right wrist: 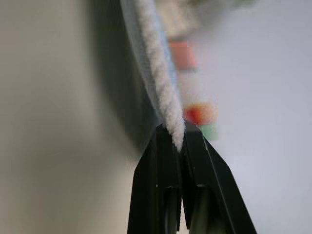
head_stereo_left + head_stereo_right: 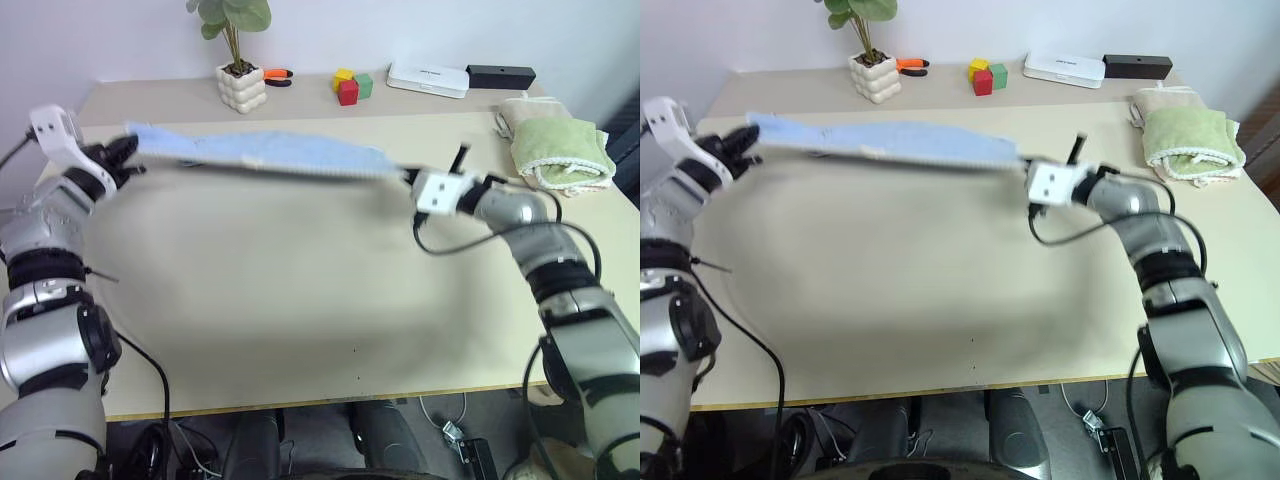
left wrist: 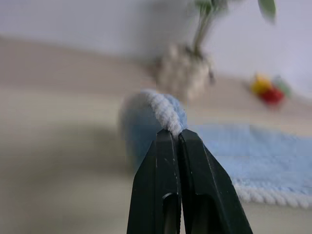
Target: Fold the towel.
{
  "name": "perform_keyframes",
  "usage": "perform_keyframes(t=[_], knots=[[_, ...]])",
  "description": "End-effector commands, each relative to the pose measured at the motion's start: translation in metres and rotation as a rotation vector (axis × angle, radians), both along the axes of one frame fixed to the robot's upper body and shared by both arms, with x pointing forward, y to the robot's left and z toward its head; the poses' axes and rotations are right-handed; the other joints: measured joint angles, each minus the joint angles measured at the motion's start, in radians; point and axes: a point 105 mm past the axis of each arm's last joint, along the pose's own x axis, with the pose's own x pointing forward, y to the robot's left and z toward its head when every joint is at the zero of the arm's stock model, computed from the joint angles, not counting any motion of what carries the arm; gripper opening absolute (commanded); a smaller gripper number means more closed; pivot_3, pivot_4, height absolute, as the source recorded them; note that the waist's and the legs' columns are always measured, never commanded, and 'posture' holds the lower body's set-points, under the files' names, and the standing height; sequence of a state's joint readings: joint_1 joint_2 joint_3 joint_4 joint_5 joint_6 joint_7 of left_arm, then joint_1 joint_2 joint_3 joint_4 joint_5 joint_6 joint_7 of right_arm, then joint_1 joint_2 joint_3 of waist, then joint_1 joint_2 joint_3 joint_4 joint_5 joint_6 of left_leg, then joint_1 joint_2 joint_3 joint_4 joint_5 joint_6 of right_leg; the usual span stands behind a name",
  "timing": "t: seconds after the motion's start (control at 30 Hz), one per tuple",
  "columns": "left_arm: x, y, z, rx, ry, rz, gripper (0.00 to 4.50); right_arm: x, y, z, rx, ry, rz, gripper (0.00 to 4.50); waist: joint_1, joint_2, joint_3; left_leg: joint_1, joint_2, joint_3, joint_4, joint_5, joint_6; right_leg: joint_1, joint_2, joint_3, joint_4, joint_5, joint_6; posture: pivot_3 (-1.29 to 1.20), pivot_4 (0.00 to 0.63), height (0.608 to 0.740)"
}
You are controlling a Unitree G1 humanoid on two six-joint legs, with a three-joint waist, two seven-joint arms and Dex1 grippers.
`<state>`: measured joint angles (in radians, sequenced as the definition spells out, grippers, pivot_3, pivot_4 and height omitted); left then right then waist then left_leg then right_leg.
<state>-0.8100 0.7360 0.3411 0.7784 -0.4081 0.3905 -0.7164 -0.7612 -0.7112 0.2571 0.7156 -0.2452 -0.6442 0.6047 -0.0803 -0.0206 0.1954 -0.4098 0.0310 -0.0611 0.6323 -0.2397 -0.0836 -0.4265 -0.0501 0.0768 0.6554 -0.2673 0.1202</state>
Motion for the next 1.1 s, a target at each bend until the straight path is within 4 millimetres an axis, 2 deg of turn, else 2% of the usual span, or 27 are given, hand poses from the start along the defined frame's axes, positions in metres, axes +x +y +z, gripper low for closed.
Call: perform_keyframes(t=[0.03, 0.2, 0.47, 0.6, 0.73, 0.87, 1.1], knots=[[-0.027, -0.009, 0.005, 0.103, 0.064, -0.150, 0.00, -0.014, -0.025, 0.025, -0.035, -0.027, -0.007, 0.06, 0.001, 0.000, 0.000, 0.000, 0.000, 0.000, 0.000, 0.000, 0.000, 0.000, 0.000, 0.000, 0.001, 0.000, 0.000, 0.00, 0.150, 0.740], [-0.055, -0.004, -0.014, 0.122, 0.200, -0.170, 0.00, -0.039, -0.046, 0.012, -0.114, 0.096, -0.003, 0.06, 0.007, 0.000, 0.000, 0.003, 0.001, 0.000, 0.000, 0.000, 0.000, 0.000, 0.002, 0.001, 0.003, 0.000, 0.000, 0.00, 0.150, 0.740], [-0.102, -0.009, -0.034, 0.112, 0.390, -0.252, 0.00, -0.080, -0.058, -0.007, -0.199, 0.318, 0.058, 0.06, 0.012, 0.000, 0.000, 0.004, 0.001, 0.000, 0.001, 0.000, 0.000, 0.002, 0.001, 0.001, 0.005, 0.000, -0.001, 0.00, 0.150, 0.740], [-0.115, -0.006, -0.039, 0.089, 0.396, -0.219, 0.00, -0.095, -0.059, -0.017, -0.210, 0.365, 0.066, 0.06, 0.013, 0.000, 0.000, 0.005, 0.001, 0.000, 0.001, 0.000, 0.001, 0.002, 0.001, 0.002, 0.005, -0.001, -0.001, 0.00, 0.150, 0.740], [-0.136, 0.000, -0.050, -0.016, 0.428, -0.155, 0.00, -0.113, -0.063, -0.025, -0.193, 0.438, 0.054, 0.06, 0.014, 0.000, 0.000, 0.005, 0.001, 0.000, 0.001, 0.000, 0.001, 0.002, 0.001, 0.002, 0.005, -0.001, -0.001, 0.00, 0.150, 0.740], [-0.152, 0.006, -0.052, -0.166, 0.394, -0.054, 0.00, -0.125, -0.074, -0.027, -0.194, 0.471, 0.015, 0.06, 0.015, 0.000, -0.001, 0.005, 0.001, 0.001, 0.003, -0.001, 0.001, 0.002, 0.001, 0.002, 0.006, -0.001, -0.001, 0.00, 0.150, 0.740], [-0.167, -0.009, -0.054, -0.336, 0.363, -0.022, 0.00, -0.133, -0.072, -0.025, -0.169, 0.520, 0.016, 0.06, 0.022, -0.001, -0.001, 0.011, 0.001, 0.000, 0.006, -0.002, 0.002, 0.011, 0.001, 0.002, 0.006, -0.001, -0.001, 0.00, 0.150, 0.740]])
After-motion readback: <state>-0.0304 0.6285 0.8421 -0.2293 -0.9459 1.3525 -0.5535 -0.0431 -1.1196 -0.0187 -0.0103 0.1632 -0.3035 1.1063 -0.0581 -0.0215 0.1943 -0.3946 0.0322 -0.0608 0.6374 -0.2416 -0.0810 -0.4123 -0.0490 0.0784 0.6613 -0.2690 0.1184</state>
